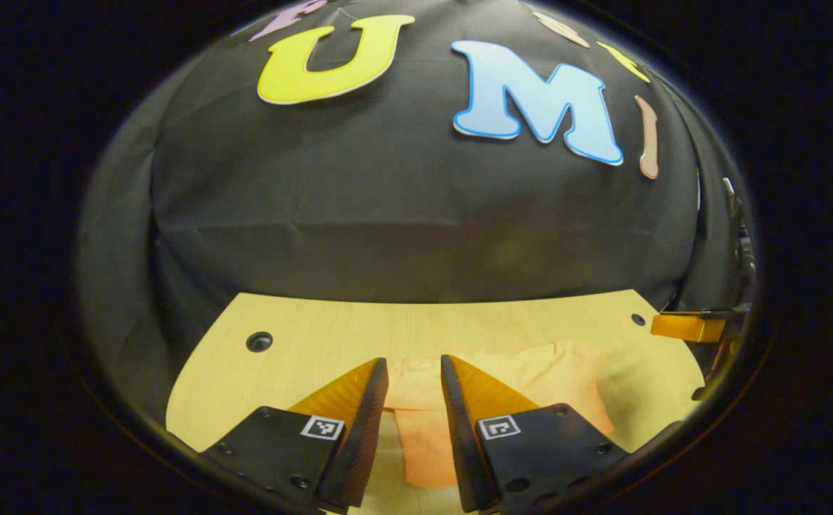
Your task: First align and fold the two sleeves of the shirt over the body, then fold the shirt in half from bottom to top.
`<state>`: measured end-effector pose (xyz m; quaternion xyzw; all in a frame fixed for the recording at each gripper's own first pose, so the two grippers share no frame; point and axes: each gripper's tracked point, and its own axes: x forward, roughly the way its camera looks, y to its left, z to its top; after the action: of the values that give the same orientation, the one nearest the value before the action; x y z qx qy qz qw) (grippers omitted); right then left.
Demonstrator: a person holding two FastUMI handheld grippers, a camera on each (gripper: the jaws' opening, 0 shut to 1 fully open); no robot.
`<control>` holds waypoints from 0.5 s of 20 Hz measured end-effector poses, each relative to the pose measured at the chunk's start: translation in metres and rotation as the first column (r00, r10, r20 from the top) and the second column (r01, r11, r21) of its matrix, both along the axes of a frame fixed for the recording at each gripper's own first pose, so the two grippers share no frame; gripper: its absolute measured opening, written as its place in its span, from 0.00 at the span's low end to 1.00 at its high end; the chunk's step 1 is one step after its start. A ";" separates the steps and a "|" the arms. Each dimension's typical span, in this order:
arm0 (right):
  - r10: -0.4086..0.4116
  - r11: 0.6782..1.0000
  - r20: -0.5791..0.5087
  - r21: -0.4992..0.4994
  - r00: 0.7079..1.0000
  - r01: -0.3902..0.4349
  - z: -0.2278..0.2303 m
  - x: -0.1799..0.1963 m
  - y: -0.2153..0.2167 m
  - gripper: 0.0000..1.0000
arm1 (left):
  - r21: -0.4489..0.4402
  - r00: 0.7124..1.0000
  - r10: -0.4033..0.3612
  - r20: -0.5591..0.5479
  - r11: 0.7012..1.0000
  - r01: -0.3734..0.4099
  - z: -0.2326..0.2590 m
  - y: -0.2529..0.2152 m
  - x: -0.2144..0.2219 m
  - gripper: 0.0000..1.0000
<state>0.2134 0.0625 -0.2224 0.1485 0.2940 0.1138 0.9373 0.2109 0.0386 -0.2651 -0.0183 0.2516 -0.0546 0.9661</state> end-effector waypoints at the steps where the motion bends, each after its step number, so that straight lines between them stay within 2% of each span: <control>1: 0.000 1.000 0.007 0.004 1.000 0.000 0.011 -0.010 -0.003 0.49 | -0.003 1.000 -0.001 0.010 1.000 0.001 0.014 -0.002 -0.011 0.54; 10: -0.009 1.000 0.085 0.014 0.996 0.007 0.081 -0.099 -0.024 0.49 | 0.004 0.996 -0.027 0.085 1.000 0.027 0.096 -0.031 -0.114 0.54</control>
<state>0.1147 0.0386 -0.1410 0.1513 0.2524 0.1183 0.9484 0.0967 0.0074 -0.1689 -0.0109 0.2107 -0.0678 0.9751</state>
